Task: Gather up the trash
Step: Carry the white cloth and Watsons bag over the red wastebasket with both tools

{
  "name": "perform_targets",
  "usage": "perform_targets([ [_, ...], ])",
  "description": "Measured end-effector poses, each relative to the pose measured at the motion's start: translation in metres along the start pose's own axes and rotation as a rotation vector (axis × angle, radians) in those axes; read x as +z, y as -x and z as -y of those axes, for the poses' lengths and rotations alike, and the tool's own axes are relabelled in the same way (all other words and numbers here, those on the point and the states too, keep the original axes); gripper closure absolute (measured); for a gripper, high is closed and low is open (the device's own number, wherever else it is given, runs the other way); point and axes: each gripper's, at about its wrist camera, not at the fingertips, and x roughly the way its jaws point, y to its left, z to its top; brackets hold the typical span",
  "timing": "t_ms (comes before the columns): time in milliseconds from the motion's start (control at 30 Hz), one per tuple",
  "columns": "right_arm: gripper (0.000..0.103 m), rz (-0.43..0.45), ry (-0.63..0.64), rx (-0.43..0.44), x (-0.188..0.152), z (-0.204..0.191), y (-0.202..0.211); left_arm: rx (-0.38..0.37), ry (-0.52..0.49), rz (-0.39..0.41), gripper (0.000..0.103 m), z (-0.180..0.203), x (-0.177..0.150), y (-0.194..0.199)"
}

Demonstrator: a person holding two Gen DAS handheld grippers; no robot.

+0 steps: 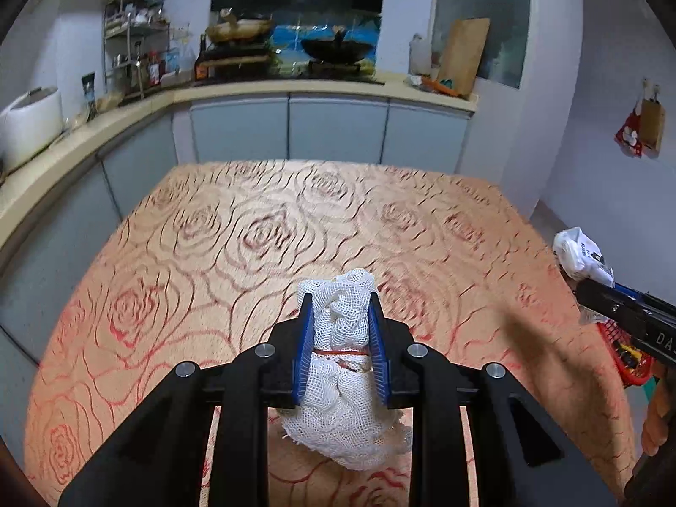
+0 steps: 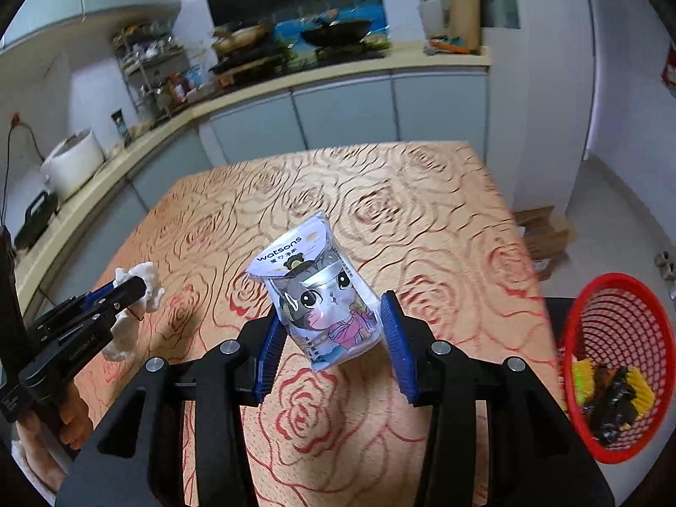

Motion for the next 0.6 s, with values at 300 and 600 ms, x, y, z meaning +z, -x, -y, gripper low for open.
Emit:
perform_targets([
  [300, 0.060, 0.089, -0.065, -0.071, 0.010, 0.048, 0.055, -0.075, -0.089, 0.069, 0.080, 0.057, 0.029, 0.019],
  [600, 0.060, 0.155, -0.134, -0.171, 0.010, 0.108, 0.099, -0.194, -0.187, 0.079, 0.080, 0.131, 0.037, 0.021],
])
